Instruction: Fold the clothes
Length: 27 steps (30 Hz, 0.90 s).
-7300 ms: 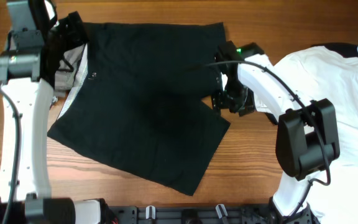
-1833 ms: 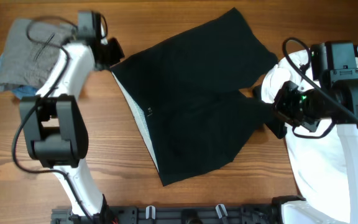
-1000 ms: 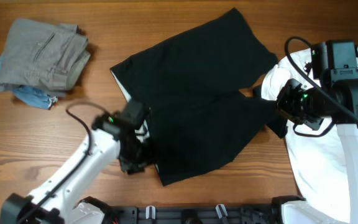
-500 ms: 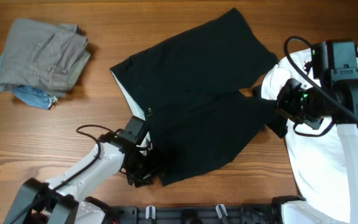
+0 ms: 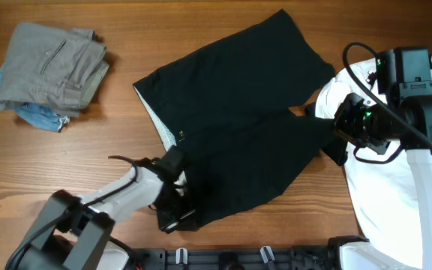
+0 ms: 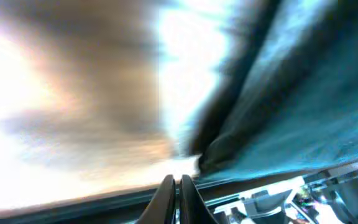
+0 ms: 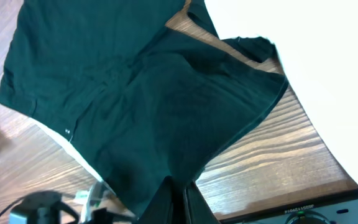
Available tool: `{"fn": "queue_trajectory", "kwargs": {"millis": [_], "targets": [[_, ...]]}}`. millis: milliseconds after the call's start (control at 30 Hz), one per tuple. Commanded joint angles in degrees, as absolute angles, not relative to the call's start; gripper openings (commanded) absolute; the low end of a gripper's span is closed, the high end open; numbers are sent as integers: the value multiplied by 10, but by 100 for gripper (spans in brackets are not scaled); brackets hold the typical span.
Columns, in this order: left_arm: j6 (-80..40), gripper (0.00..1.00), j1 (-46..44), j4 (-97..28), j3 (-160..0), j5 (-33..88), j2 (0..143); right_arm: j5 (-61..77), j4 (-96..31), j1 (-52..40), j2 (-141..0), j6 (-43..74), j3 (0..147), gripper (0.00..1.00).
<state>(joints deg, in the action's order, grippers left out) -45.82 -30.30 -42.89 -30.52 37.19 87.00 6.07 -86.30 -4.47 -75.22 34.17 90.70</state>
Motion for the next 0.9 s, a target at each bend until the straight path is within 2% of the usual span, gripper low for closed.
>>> {"fn": "queue_trajectory", "kwargs": {"millis": [0,133,233,333,367,433,467,600,733,800,867], "targets": [[-404,4,-217,-509,-338,323,809,29,-860,-47,-752,331,914,5],[-362,4,-121,-585,-391,274,716,29,-857,-47,-752,331,914,5],[-360,6,-101,-594,-404,278,655,29,-852,-47,-752,331,914,5],[-365,33,-141,-604,-398,280,654,29,-847,-47,-752,332,914,6],[-373,46,-161,-597,-391,281,658,29,-844,-47,-752,331,914,6],[-409,60,-216,-564,-369,280,675,29,-842,-47,-752,331,914,6],[-432,62,-249,-538,-354,281,689,29,-842,-47,-752,331,914,6],[-470,66,-362,-448,-331,285,759,30,-842,-47,-752,331,914,6],[-480,64,-408,-405,-331,288,832,30,-842,-47,-752,331,914,9],[-485,60,-414,-384,-331,288,859,30,-842,-47,-752,332,914,9],[-485,52,-415,-361,-331,286,887,30,-843,-47,-752,332,914,9]]}}
